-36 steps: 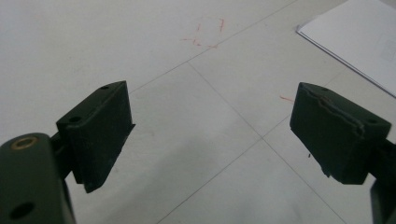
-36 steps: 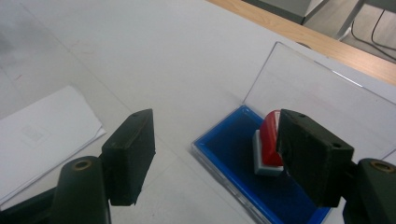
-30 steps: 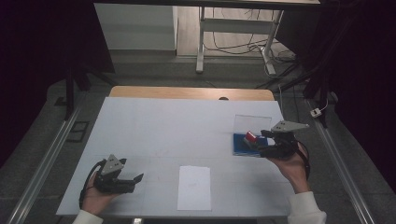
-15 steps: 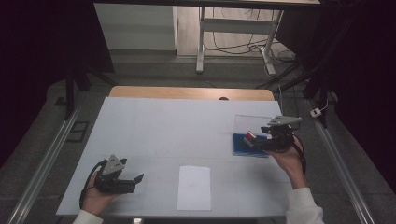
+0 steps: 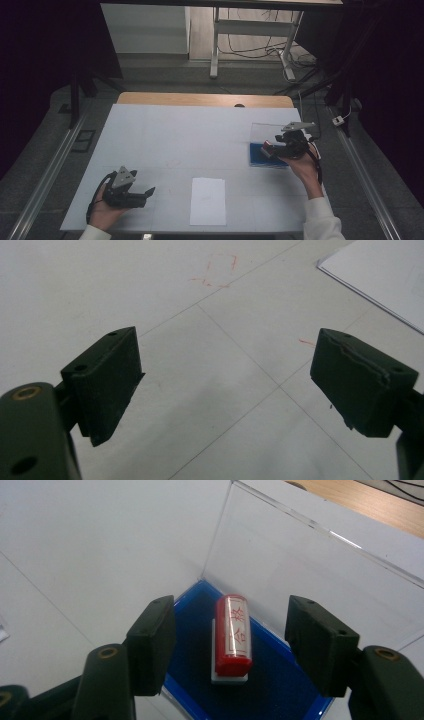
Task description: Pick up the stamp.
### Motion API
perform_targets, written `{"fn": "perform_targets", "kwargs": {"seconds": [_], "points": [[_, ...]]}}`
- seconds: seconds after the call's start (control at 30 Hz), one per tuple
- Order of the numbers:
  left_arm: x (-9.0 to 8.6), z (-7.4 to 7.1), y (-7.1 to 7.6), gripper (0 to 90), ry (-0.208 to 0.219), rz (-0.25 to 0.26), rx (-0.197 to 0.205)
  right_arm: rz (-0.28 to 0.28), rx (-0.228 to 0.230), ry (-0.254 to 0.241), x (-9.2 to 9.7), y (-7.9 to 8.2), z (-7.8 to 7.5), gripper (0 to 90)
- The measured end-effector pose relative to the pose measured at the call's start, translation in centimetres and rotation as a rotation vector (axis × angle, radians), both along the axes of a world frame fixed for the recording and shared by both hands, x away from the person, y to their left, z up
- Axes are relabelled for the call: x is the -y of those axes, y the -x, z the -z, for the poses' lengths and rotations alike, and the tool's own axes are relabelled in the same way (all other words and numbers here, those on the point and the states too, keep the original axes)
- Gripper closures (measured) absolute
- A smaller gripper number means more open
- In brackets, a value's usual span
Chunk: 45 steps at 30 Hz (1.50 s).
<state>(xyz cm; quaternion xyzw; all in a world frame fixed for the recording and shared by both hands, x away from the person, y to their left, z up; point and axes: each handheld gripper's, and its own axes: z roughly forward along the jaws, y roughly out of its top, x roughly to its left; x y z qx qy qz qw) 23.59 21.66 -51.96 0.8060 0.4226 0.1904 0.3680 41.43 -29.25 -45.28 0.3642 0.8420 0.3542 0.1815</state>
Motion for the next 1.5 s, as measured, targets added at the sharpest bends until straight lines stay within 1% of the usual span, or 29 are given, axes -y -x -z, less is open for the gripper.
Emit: {"fn": "perform_targets", "kwargs": {"seconds": [0.07,0.2,0.3,0.37,0.5,0.7,0.9,1.0,1.03,1.07,1.17,1.33,1.5], "points": [[0.0,0.0,0.0,13.3,0.001,-0.002,0.000,-0.002,0.001,-0.006,0.0,-0.1,0.1,39.4],[0.0,0.0,0.0,13.3,0.000,-0.001,-0.001,-0.005,-0.009,-0.002,0.0,-0.4,0.4,40.8],[0.0,0.0,0.0,13.3,-0.001,-0.002,-0.001,-0.004,-0.026,0.011,-0.1,-0.8,0.8,44.7],[0.0,0.1,0.0,13.3,-0.002,-0.002,-0.001,-0.004,-0.031,0.009,-0.1,-0.9,1.0,46.5],[-0.1,0.1,0.0,13.3,-0.003,-0.002,-0.001,-0.007,-0.041,0.020,-0.2,-1.1,1.2,49.6],[-0.1,0.1,0.0,13.3,-0.002,0.000,-0.001,-0.012,-0.043,0.034,-0.3,-1.2,1.5,54.7],[-0.1,0.1,0.0,13.3,-0.005,0.000,-0.001,-0.013,-0.052,0.033,-0.3,-1.2,1.7,58.3],[-0.1,0.1,0.0,13.3,-0.004,0.001,-0.001,-0.013,-0.057,0.037,-0.3,-1.2,1.7,61.6],[-0.1,0.1,0.0,13.3,-0.006,0.000,-0.002,-0.019,-0.054,0.034,-0.4,-1.3,1.8,64.7],[-0.1,0.1,0.0,13.3,-0.006,0.001,-0.002,-0.019,-0.054,0.034,-0.4,-1.3,1.8,64.7],[0.0,0.1,0.0,13.3,-0.006,0.001,-0.004,-0.019,-0.055,0.060,-0.5,-1.3,1.9,68.6],[-0.1,0.1,0.0,13.3,-0.006,0.001,-0.002,-0.015,-0.056,0.054,-0.5,-1.3,1.9,69.6],[-0.1,0.1,0.0,13.4,-0.008,0.004,-0.005,-0.016,-0.051,0.061,-0.6,-1.3,1.9,69.8]]}}
